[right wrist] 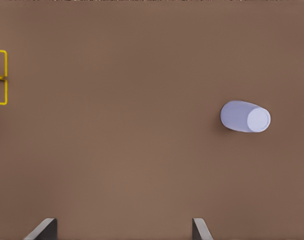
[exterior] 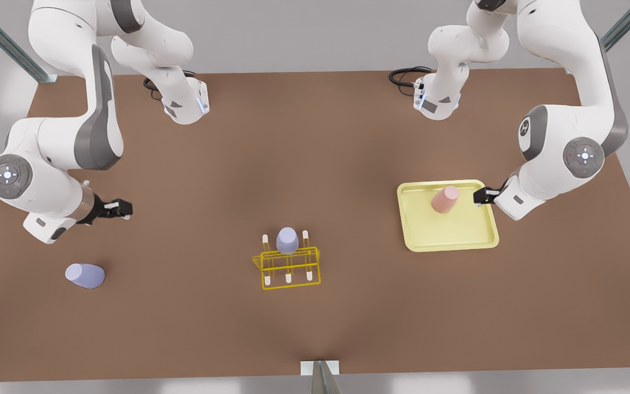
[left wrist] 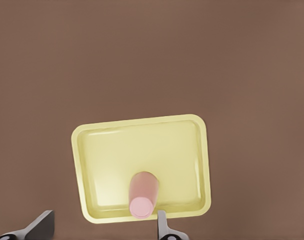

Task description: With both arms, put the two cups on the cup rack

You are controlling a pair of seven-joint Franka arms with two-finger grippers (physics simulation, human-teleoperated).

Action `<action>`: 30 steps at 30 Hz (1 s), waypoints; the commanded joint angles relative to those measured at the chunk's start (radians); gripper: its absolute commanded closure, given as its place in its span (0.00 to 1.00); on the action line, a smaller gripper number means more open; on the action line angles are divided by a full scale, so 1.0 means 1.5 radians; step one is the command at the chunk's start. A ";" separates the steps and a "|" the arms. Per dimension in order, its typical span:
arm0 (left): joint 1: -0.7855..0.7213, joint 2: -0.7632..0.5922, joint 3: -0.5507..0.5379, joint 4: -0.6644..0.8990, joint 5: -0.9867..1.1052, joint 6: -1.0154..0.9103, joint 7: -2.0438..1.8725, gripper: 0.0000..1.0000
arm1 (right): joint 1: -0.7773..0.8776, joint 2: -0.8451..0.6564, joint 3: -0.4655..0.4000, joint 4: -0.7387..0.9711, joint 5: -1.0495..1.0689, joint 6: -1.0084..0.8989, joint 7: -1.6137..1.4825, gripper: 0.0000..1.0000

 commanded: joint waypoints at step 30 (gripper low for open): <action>-0.006 0.010 0.000 -0.536 0.003 0.530 -0.001 0.00 | -0.208 0.360 -0.045 0.091 0.023 0.360 -0.196 0.00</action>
